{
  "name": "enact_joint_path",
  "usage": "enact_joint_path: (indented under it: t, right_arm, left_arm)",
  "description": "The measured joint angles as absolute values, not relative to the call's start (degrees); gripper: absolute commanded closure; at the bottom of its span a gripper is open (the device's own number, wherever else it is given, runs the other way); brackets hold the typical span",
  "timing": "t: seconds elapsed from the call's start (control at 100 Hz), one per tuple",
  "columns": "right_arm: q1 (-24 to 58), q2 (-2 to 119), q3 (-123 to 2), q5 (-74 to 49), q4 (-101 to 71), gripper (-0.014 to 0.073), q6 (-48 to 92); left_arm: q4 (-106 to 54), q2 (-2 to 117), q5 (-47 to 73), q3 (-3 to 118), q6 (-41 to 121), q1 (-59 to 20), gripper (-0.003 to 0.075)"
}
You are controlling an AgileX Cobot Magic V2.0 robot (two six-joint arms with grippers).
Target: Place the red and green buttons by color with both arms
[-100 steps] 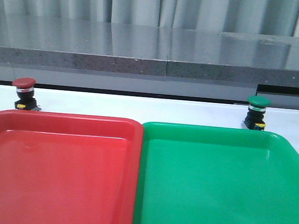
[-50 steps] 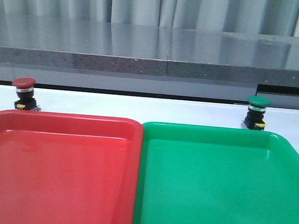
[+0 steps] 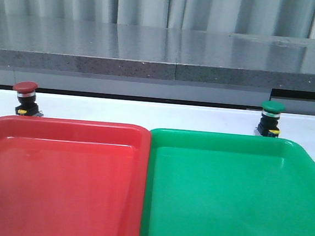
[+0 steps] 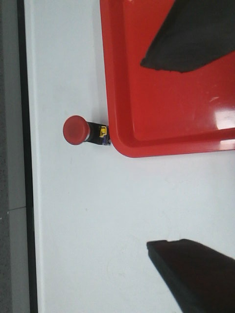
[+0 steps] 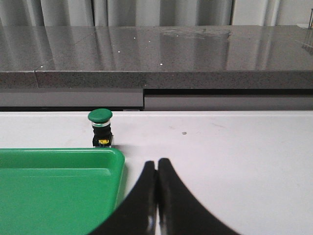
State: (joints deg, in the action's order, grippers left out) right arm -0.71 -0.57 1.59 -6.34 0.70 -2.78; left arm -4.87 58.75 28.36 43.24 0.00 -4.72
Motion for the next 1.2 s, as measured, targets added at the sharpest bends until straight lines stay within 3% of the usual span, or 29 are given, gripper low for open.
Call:
enact_joint_path:
  t: [0.56, 1.2]
  right_arm:
    - [-0.7, -0.6, 1.6, -6.3, 0.7, 0.0649, -2.8]
    - [-0.7, -0.6, 1.6, -6.3, 0.7, 0.0649, -2.8]
  left_arm:
    - [-7.7, 85.9, 35.6, 65.9, 0.0, -6.3, 0.005]
    - [-11.0, 106.7, 39.2, 79.3, 5.0, -6.4, 0.005]
